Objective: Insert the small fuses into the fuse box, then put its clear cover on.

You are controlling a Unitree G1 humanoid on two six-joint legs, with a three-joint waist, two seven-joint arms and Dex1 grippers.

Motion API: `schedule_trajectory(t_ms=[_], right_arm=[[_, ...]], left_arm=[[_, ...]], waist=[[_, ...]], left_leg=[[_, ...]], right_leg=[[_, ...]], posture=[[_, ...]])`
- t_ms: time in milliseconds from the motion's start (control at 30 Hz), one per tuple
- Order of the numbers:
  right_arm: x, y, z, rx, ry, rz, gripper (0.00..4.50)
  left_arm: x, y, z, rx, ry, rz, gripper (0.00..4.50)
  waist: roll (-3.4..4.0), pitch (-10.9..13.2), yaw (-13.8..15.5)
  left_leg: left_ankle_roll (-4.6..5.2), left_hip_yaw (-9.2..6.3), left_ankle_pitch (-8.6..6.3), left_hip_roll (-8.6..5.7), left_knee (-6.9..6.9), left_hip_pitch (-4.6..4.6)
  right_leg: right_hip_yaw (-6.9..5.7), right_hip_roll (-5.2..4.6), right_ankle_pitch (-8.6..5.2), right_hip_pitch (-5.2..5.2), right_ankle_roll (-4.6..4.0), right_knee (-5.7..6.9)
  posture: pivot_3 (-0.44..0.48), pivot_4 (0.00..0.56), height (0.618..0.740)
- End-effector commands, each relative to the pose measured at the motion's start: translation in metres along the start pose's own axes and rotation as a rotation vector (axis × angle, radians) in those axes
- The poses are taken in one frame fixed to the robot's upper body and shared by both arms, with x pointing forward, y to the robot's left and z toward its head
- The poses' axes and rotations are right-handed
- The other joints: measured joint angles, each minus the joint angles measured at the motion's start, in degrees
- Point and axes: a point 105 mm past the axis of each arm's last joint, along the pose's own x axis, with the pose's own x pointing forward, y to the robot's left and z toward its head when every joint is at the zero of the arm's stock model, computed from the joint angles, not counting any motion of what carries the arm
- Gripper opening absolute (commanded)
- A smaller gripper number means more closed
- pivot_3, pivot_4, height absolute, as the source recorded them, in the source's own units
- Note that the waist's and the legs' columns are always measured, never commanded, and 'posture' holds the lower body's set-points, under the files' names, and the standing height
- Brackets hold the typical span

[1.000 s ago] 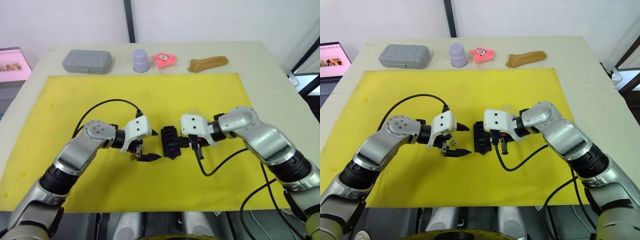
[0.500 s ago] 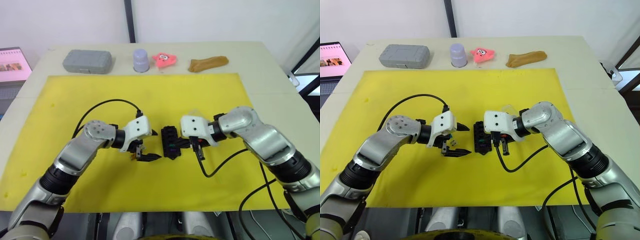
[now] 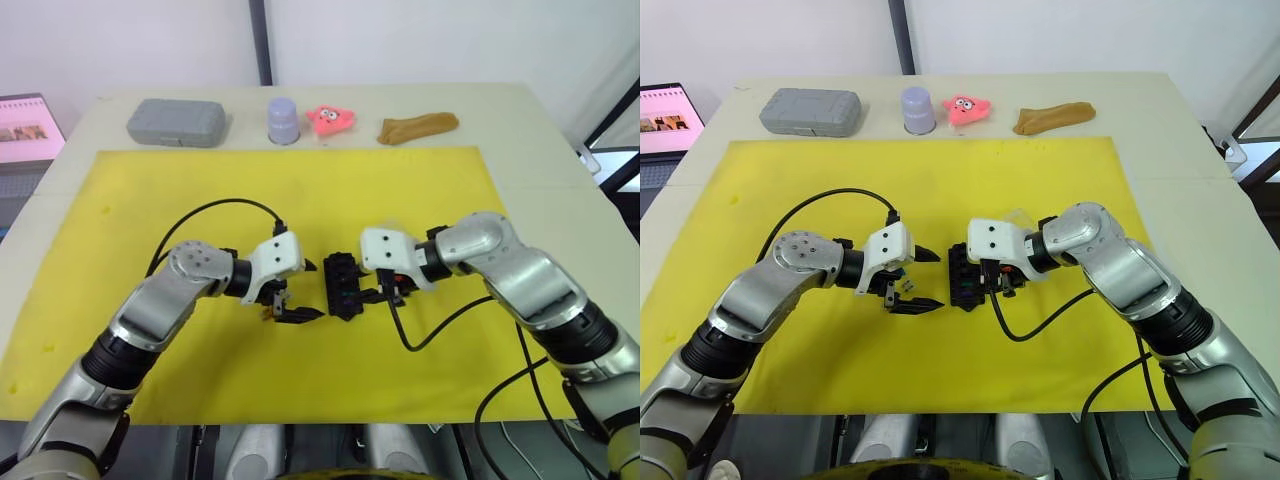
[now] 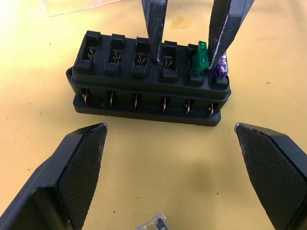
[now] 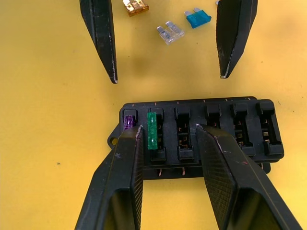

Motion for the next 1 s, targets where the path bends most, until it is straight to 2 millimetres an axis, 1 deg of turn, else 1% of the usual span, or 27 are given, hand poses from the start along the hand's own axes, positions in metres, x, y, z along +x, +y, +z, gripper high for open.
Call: schedule_trajectory(t_ms=[33, 200, 300, 400, 467, 500, 567, 667, 800, 1000], right_arm=[[-0.01, -0.005, 0.016, -0.014, -0.046, -0.012, 1.88], [-0.016, -0.008, 0.025, 0.002, -0.077, -0.015, 1.88], [-0.023, -0.008, 0.034, 0.02, -0.118, 0.0, 1.88], [-0.023, -0.009, 0.035, 0.031, -0.135, -0.012, 1.88], [-0.022, -0.01, 0.032, 0.039, -0.142, -0.023, 1.27], [-0.022, -0.007, 0.028, 0.039, -0.142, -0.017, 1.05], [-0.02, -0.002, 0.023, 0.032, -0.15, -0.005, 0.08], [-0.017, 0.002, 0.018, 0.026, -0.168, 0.003, 0.03], [-0.014, 0.004, 0.017, 0.024, -0.194, -0.002, 0.03], [-0.01, 0.004, 0.011, 0.036, -0.178, -0.01, 0.03]], left_arm=[[-0.001, -0.002, 0.008, 0.043, -0.018, 0.0, 4.5], [-0.001, -0.001, 0.008, 0.042, -0.019, 0.003, 4.5], [-0.001, 0.002, 0.008, 0.041, -0.019, 0.009, 4.5], [-0.002, 0.003, 0.008, 0.041, -0.019, 0.012, 4.5], [-0.002, 0.004, 0.008, 0.041, -0.02, 0.014, 4.5], [-0.002, 0.004, 0.008, 0.042, -0.02, 0.015, 4.5], [-0.003, 0.005, 0.008, 0.043, -0.019, 0.016, 4.5], [-0.004, 0.005, 0.008, 0.044, -0.019, 0.018, 4.5], [-0.004, 0.006, 0.009, 0.047, -0.018, 0.017, 4.5], [-0.004, 0.006, 0.009, 0.052, -0.018, 0.015, 4.5]], waist=[[0.0, 0.0, 0.0], [0.0, 0.0, 0.0], [0.0, 0.0, 0.0], [0.0, 0.0, 0.0], [0.0, 0.0, 0.0], [0.0, 0.0, 0.0], [0.0, 0.0, 0.1], [0.0, 0.0, 0.0], [0.0, 0.0, 0.0], [0.0, 0.0, 0.1]], left_leg=[[0.0, 0.0, 0.0, 0.0, 0.0, 0.0], [0.0, 0.0, 0.0, 0.0, 0.0, 0.0], [0.0, 0.0, 0.0, 0.0, 0.0, 0.0], [0.0, 0.0, 0.0, 0.0, 0.0, 0.0], [0.0, 0.0, 0.0, 0.0, 0.0, 0.0], [0.0, 0.0, 0.0, 0.0, 0.0, -0.01], [0.0, 0.0, 0.0, 0.0, 0.0, -0.01], [0.01, 0.01, 0.0, -0.02, 0.0, -0.01], [0.01, 0.01, 0.0, 0.0, 0.0, 0.0], [0.0, 0.0, 0.0, 0.0, 0.01, 0.0]], right_leg=[[0.0, 0.0, 0.0, 0.0, 0.0, 0.0], [0.0, 0.0, 0.0, -0.01, 0.0, 0.0], [0.0, 0.0, 0.0, 0.0, 0.0, 0.0], [0.0, 0.0, 0.0, 0.0, 0.0, 0.0], [0.0, -0.01, 0.0, 0.0, 0.0, 0.0], [0.0, -0.01, 0.0, 0.0, 0.0, 0.0], [0.0, -0.02, 0.0, 0.0, 0.0, 0.0], [0.01, -0.02, 0.0, 0.0, 0.0, 0.0], [0.0, 0.01, 0.0, -0.01, 0.0, 0.02], [0.0, 0.0, 0.0, -0.01, 0.0, 0.02]], posture=[[0.0, 0.15, 0.74], [0.0, 0.15, 0.74], [0.0, 0.15, 0.74], [0.0, 0.15, 0.74], [0.0, 0.15, 0.74], [0.0, 0.15, 0.74], [0.0, 0.15, 0.74], [0.0, 0.15, 0.74], [0.0, 0.15, 0.74], [0.0, 0.15, 0.74]])
